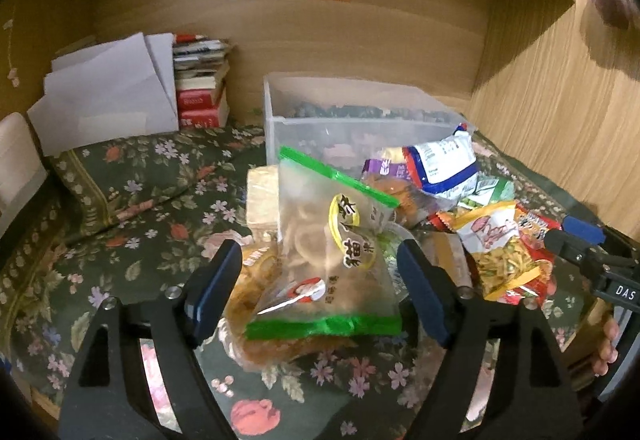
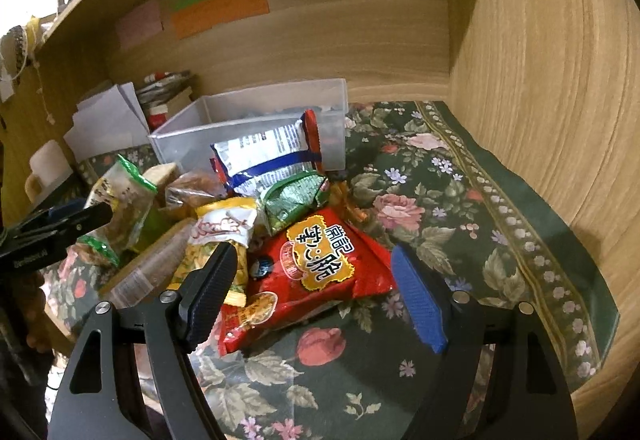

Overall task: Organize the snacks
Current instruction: 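Grasp the clear zip bag of crackers with the left tool while the right tool grasps the red chip bag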

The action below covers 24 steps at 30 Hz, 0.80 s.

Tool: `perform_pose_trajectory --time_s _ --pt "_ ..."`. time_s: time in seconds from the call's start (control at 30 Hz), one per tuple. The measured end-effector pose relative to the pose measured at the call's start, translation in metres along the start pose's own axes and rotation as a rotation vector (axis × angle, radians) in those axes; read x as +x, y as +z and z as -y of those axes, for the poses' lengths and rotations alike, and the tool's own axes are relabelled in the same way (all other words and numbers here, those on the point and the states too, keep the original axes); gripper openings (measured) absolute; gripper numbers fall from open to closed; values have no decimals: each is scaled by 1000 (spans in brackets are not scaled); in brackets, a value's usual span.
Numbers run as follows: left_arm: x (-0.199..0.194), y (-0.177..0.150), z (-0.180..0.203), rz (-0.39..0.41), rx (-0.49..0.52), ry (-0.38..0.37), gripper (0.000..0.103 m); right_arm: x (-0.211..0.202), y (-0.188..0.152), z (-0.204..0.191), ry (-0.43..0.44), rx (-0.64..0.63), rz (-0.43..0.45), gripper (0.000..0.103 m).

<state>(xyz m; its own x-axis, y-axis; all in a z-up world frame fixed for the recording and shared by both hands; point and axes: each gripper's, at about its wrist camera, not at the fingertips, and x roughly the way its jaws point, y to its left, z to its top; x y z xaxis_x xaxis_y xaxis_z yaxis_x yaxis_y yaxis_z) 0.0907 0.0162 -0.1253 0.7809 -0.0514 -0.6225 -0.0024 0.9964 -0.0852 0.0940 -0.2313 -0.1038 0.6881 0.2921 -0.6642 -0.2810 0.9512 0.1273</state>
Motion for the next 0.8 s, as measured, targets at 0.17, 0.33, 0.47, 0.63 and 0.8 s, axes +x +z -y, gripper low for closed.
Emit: perform_pose_trajectory --time_s 0.17,0.33,0.47,0.63,0.8 --pt "16 0 2 -21 -3 9 80 18 -2 7 -15 22 -57 78" --pt "22 3 -1 -9 -14 -9 63 22 -2 5 -50 8 -65 84" --pt "24 5 -3 0 -18 -15 60 19 -2 8 -106 9 -60 89" --pt "23 5 -4 10 -10 -24 58 17 -6 20 -113 55 -77 101" --pt "23 6 -3 17 -4 -32 58 30 -6 20 -33 71 -110 101"
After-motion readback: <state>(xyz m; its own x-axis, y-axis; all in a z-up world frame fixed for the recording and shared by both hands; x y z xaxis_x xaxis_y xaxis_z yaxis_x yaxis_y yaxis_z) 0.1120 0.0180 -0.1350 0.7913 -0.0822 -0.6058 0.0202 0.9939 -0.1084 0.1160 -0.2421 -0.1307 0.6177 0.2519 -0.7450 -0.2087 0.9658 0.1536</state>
